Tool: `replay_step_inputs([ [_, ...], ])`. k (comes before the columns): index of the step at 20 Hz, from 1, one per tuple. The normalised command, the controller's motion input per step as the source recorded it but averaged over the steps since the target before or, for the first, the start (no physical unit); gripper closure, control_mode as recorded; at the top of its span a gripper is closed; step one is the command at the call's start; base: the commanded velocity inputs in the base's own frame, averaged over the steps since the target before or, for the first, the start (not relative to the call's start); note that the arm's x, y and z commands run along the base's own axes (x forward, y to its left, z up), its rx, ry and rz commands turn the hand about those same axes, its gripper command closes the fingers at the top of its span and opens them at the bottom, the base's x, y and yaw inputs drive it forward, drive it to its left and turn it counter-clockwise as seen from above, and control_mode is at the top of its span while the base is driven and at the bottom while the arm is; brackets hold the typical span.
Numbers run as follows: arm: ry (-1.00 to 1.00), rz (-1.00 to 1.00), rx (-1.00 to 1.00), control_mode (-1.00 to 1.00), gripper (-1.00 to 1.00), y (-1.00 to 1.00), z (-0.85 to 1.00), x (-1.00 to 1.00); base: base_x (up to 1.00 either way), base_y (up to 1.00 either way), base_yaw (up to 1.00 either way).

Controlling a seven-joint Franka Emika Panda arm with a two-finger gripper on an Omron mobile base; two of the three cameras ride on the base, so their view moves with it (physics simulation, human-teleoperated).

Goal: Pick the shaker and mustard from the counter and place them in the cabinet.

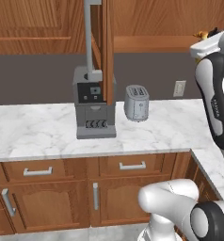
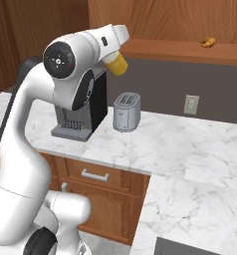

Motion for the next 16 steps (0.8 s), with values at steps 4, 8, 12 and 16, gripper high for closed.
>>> replay_step_inputs([
  [4,0.0,0.0,0.0,-1.0,1.0,-0.16,0.09,0.42,0.0,0.0,0.0],
  [8,0.0,0.0,0.0,-1.0,1.0,-0.17,0.11,0.4,0.0,0.0,0.0],
  [12,0.0,0.0,0.0,-1.0,1.0,-0.21,0.12,0.44,0.0,0.0,0.0],
  [16,0.0,0.0,0.0,-1.0,1.0,-0.23,0.12,0.45,0.0,0.0,0.0],
])
